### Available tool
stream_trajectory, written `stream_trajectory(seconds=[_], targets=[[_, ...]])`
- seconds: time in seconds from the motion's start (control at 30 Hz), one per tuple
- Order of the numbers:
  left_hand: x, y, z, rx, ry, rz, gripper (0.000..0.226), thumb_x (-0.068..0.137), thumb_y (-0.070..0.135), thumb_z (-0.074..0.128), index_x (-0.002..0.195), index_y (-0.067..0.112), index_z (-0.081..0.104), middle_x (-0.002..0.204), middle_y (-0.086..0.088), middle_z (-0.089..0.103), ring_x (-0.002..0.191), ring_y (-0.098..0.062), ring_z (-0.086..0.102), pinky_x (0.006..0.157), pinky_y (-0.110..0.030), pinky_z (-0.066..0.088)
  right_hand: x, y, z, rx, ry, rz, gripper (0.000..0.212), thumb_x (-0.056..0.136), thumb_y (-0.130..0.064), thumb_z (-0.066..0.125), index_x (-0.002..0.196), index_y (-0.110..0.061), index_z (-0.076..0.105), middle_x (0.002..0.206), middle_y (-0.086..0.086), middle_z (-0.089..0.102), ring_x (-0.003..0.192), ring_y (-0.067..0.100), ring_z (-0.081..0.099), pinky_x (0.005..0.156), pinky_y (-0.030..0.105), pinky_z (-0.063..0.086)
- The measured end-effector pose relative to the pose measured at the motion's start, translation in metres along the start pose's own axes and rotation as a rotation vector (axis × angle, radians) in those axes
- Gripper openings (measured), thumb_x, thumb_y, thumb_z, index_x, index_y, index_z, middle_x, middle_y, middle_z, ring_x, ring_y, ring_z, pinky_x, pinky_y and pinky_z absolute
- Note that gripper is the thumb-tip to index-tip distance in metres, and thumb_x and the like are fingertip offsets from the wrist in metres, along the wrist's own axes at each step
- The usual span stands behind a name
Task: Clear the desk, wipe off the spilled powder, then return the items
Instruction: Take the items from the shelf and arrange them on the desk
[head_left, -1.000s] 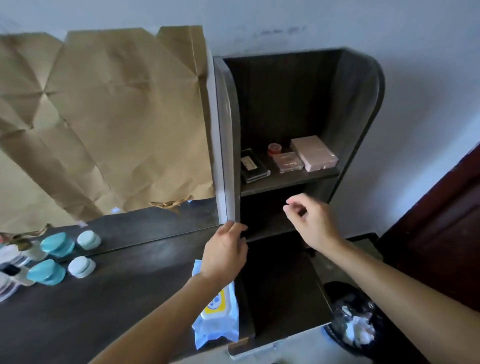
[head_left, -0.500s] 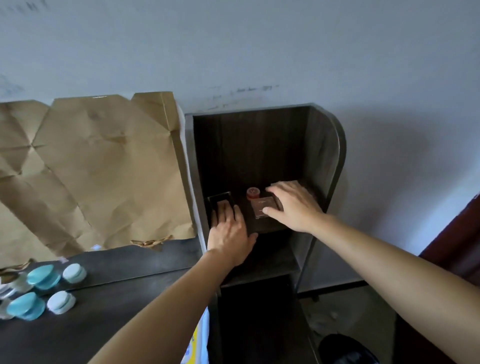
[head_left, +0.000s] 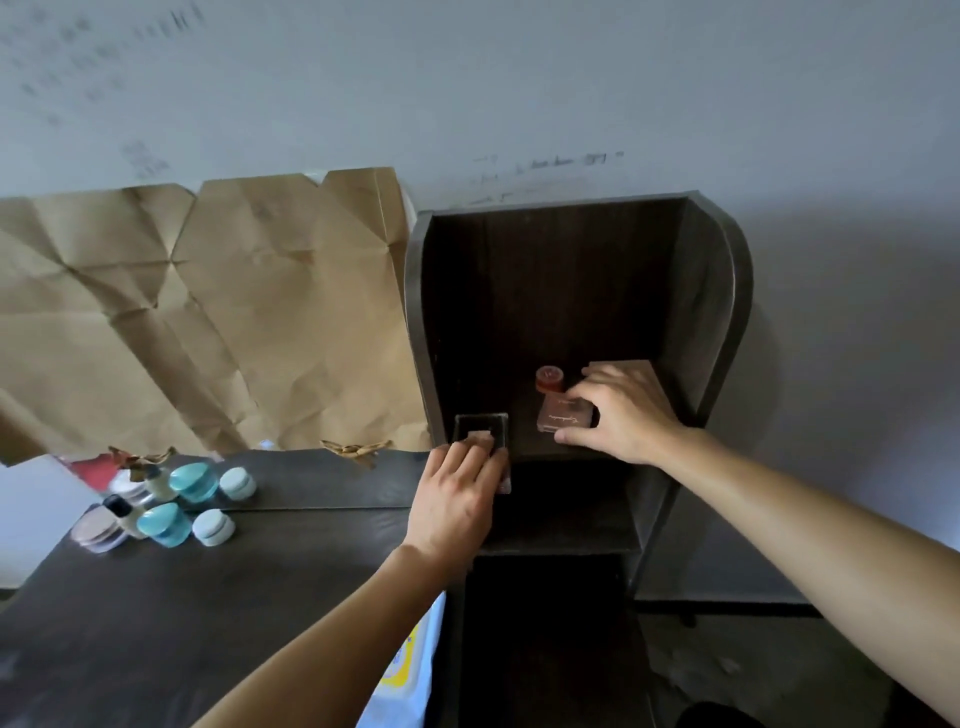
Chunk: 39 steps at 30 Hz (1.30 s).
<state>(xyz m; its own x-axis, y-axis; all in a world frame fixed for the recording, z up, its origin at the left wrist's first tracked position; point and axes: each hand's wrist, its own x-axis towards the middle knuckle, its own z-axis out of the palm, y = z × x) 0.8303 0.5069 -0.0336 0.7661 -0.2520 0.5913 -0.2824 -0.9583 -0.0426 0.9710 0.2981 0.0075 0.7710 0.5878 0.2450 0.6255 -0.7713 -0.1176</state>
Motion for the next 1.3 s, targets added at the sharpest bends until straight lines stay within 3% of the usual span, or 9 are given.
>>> stream_trajectory(seconds=[0.13,0.23,0.3,0.43,0.57,0.67,0.87,1.0,1.3], targets=[[-0.025,-0.007,-0.02,-0.149,0.065,0.07,0.032,0.093,0.006,0.042,0.116,-0.001,0.064,0.122,-0.014,0.063,0.112,-0.028,0.058,0.093,-0.038,0.045,-0.018,-0.018,-0.007,0.142,0.238,-0.053,0.057,0.067,-0.069,0.056,0.101,-0.024,0.065,0.098,-0.007,0.064,0.101,0.016,0.055,0.087,0.034,0.041],[-0.05,-0.018,-0.034,-0.219,0.067,0.057,0.031,0.091,-0.002,0.044,0.117,-0.002,0.061,0.124,-0.013,0.062,0.113,-0.027,0.058,0.094,-0.036,0.044,-0.033,-0.042,-0.004,0.308,0.238,-0.13,0.052,0.069,-0.064,0.06,0.101,-0.022,0.062,0.092,-0.011,0.057,0.078,0.008,0.055,0.064,0.023,0.044],[-0.07,-0.027,-0.038,-0.244,0.055,0.017,0.041,0.08,-0.01,0.054,0.119,0.001,0.058,0.119,-0.011,0.063,0.107,-0.025,0.059,0.089,-0.033,0.045,-0.044,-0.062,0.009,0.367,0.197,-0.195,0.052,0.07,-0.061,0.064,0.102,-0.021,0.061,0.095,-0.012,0.056,0.073,0.006,0.056,0.057,0.022,0.046],[-0.127,-0.058,-0.036,-0.256,-0.051,-0.162,0.056,0.071,-0.011,0.061,0.123,0.011,0.055,0.115,-0.003,0.065,0.094,-0.022,0.06,0.077,-0.033,0.047,-0.063,-0.103,0.054,0.417,0.084,-0.23,0.051,0.068,-0.058,0.067,0.104,-0.022,0.06,0.099,-0.012,0.055,0.076,0.007,0.059,0.059,0.03,0.052],[-0.192,-0.105,-0.039,-0.268,-0.188,-0.367,0.039,0.084,0.008,0.048,0.12,0.018,0.059,0.11,0.007,0.063,0.091,-0.019,0.062,0.071,-0.03,0.051,-0.061,-0.156,0.102,0.398,-0.052,-0.205,0.048,0.067,-0.059,0.066,0.102,-0.026,0.058,0.097,-0.015,0.053,0.076,0.009,0.06,0.059,0.032,0.052],[-0.234,-0.15,-0.043,-0.274,-0.234,-0.435,0.027,0.089,0.016,0.045,0.113,0.018,0.057,0.102,0.003,0.062,0.087,-0.02,0.061,0.068,-0.027,0.05,-0.047,-0.202,0.137,0.382,-0.171,-0.175,0.048,0.067,-0.061,0.063,0.103,-0.029,0.057,0.098,-0.015,0.053,0.079,0.01,0.06,0.063,0.031,0.05],[-0.291,-0.242,-0.055,-0.316,-0.255,-0.445,0.032,0.087,0.018,0.046,0.117,0.012,0.056,0.113,-0.001,0.064,0.097,-0.015,0.055,0.082,-0.023,0.045,-0.005,-0.302,0.204,0.395,-0.26,-0.026,0.042,0.065,-0.059,0.06,0.097,-0.032,0.058,0.096,-0.014,0.052,0.084,0.008,0.058,0.067,0.028,0.046],[-0.312,-0.302,-0.037,-0.268,-0.374,-0.423,0.038,0.081,0.019,0.045,0.113,0.008,0.063,0.112,-0.005,0.067,0.101,-0.02,0.062,0.088,-0.027,0.048,0.026,-0.351,0.243,0.376,-0.279,0.065,0.04,0.065,-0.056,0.06,0.097,-0.032,0.059,0.095,-0.014,0.053,0.087,0.008,0.058,0.064,0.023,0.041],[-0.304,-0.385,0.034,-0.184,-0.638,-0.356,0.055,0.07,0.016,0.034,0.11,0.0,0.069,0.107,-0.014,0.07,0.098,-0.028,0.069,0.084,-0.04,0.056,0.071,-0.384,0.304,0.293,-0.281,0.148,0.044,0.07,-0.059,0.06,0.102,-0.028,0.061,0.096,-0.012,0.058,0.094,0.015,0.052,0.069,0.031,0.048]])
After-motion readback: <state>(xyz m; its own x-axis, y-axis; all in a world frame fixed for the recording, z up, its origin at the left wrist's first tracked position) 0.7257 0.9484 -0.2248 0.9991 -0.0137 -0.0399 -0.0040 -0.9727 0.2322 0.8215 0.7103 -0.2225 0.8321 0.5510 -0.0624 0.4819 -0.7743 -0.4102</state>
